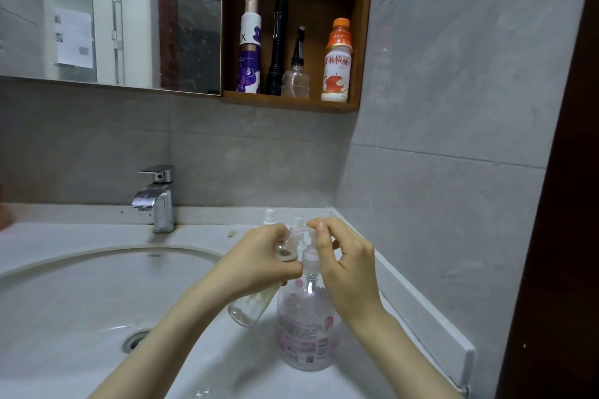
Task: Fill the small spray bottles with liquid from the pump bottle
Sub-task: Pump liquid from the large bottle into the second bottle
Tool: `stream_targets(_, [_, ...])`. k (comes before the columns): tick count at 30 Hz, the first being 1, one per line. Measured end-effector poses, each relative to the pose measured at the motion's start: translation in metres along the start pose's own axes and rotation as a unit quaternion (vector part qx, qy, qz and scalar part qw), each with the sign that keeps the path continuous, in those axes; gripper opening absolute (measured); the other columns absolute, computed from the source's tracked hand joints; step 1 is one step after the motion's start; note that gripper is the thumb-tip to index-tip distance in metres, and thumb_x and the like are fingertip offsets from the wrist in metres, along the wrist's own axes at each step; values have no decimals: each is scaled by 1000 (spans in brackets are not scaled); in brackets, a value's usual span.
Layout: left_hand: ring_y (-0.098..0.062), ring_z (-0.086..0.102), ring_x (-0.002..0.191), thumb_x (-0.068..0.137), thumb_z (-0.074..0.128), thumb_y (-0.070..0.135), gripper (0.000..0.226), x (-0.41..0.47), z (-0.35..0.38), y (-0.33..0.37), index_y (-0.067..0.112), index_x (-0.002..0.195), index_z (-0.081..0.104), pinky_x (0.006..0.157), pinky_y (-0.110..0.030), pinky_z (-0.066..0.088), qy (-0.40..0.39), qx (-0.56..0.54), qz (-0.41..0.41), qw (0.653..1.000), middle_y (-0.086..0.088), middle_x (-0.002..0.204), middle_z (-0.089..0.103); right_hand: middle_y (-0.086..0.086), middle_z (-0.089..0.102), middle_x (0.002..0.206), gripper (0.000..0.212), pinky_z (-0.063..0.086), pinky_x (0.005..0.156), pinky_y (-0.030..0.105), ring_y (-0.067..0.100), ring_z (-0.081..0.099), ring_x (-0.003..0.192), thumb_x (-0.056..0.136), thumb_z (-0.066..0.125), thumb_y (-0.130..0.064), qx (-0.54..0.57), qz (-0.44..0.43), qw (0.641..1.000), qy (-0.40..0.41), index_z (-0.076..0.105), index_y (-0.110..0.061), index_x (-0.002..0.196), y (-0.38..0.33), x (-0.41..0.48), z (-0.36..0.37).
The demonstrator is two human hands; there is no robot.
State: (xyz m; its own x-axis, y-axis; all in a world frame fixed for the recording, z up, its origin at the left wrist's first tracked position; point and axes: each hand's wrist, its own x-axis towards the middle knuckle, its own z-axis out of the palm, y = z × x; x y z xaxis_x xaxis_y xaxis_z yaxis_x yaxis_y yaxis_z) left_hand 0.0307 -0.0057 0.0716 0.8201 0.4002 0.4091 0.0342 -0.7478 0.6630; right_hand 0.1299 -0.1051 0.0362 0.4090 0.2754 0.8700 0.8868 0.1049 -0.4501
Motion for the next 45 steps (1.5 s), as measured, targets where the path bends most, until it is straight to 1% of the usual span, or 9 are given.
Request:
stream_targets(6, [-10, 63, 52, 72, 65, 9, 15, -2, 1, 0, 10, 69, 50, 54, -25, 51, 4, 0, 0, 1000, 4, 61, 60, -15, 63, 77, 38, 41, 65, 11, 1, 56, 73, 93, 37, -36, 11, 7, 999, 32, 67, -13, 82, -1, -1, 5])
stream_targets(10, [-10, 63, 53, 72, 66, 9, 13, -2, 1, 0, 3, 75, 54, 58, -32, 54, 8, 6, 5, 1000, 1, 63, 62, -13, 63, 74, 39, 44, 64, 18, 5, 57, 72, 92, 37, -34, 10, 0, 999, 47, 66, -12, 79, 0, 2, 8])
stream_targets(17, [-9, 62, 53, 71, 66, 10, 15, 1, 1, -2, 4, 74, 53, 58, -30, 54, 13, 8, 6, 1000, -2, 64, 63, -11, 62, 70, 38, 41, 59, 16, 7, 54, 67, 91, 39, -28, -35, -38, 996, 72, 64, -9, 71, 2, 5, 9])
stream_targets(20, [-14, 64, 57, 70, 67, 11, 19, 1, 2, -3, 0, 79, 54, 64, -40, 57, 3, 11, 3, 1000, -9, 71, 65, -4, 64, 67, 39, 42, 56, 25, 14, 55, 60, 91, 37, -30, -58, -35, 996, 62, 64, -8, 72, 4, -1, 8])
stream_targets(25, [-14, 64, 58, 70, 67, 11, 20, 1, 3, -5, -1, 81, 55, 65, -41, 57, 10, 14, -2, 1000, -11, 74, 67, -1, 59, 61, 46, 40, 55, 30, 17, 50, 57, 90, 32, -37, -77, -15, 996, 37, 60, -7, 69, 0, 1, 7])
stream_targets(31, [-8, 61, 53, 72, 65, 10, 16, 0, 3, -2, 0, 78, 54, 59, -30, 54, 9, 14, 3, 1000, -1, 67, 63, -5, 56, 63, 39, 41, 56, 28, 14, 51, 63, 90, 38, -36, -29, 18, 999, 17, 57, -8, 69, -8, 3, 4])
stream_targets(36, [2, 57, 50, 71, 66, 10, 17, 1, 2, -4, 7, 74, 50, 54, -24, 52, 7, 25, 6, 1000, -4, 72, 60, -6, 57, 62, 24, 39, 52, 16, 9, 52, 56, 92, 56, -15, 66, 103, 992, -8, 51, -13, 68, -17, 4, 3])
stream_targets(39, [-3, 49, 57, 71, 68, 15, 25, -1, -1, -4, 17, 68, 43, 50, -15, 39, 0, 99, 29, 995, 4, 69, 53, 1, 62, 69, 22, 47, 54, 21, 16, 61, 66, 91, 55, -13, 90, 130, 987, -30, 51, -12, 70, -21, 7, 0])
stream_targets(45, [-8, 42, 56, 70, 66, 14, 24, 3, -2, 4, 16, 69, 42, 50, -22, 29, -8, 153, 77, 985, 5, 64, 50, -5, 61, 66, 22, 43, 58, 16, 12, 58, 66, 90, 55, -9, 75, 116, 988, -68, 52, -14, 69, -22, 14, -7])
